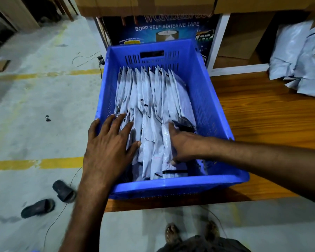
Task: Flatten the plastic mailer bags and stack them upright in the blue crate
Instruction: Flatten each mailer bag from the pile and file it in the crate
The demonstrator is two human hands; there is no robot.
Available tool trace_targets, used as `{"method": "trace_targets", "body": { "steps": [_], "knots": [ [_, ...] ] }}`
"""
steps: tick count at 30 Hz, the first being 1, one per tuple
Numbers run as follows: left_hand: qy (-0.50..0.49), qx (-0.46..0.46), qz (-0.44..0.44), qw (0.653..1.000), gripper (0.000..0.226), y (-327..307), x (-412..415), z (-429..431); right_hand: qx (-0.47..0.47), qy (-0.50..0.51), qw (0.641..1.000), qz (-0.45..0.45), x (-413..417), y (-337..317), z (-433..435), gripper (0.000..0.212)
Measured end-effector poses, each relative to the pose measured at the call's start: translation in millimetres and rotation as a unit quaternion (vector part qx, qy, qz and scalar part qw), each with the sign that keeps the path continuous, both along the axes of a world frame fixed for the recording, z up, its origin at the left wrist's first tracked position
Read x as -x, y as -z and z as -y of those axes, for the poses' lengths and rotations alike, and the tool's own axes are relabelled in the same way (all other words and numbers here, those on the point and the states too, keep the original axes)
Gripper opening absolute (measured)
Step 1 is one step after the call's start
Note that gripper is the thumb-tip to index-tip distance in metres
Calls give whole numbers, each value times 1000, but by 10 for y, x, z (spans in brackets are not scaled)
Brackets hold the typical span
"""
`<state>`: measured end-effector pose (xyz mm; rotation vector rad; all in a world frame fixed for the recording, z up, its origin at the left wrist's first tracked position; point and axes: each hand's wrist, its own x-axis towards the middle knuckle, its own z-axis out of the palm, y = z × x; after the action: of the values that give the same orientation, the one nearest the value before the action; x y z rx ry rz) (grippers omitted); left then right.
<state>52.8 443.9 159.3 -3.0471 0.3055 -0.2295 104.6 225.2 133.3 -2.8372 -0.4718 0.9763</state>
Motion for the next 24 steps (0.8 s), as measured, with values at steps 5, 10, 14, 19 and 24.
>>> {"method": "trace_targets", "body": {
  "steps": [5,10,14,19,24],
  "knots": [
    [-1,-7,0,1000,56,-11,2,7,32,-31,999,-17,-19,36,-40,161],
    [-7,-13,-6,1000,57,-17,2,12,15,-49,997,-61,11,55,-30,161],
    [-8,-8,-7,1000,60,-4,0,12,14,-24,999,36,-53,-73,72,135],
    [-7,-9,-1,1000,56,-4,-6,11,-35,-79,996,38,3,166,-45,151],
    [-2,-16,-1,1000,62,9,-11,2,-98,-103,990,-6,-77,368,4,163]
  ]
}}
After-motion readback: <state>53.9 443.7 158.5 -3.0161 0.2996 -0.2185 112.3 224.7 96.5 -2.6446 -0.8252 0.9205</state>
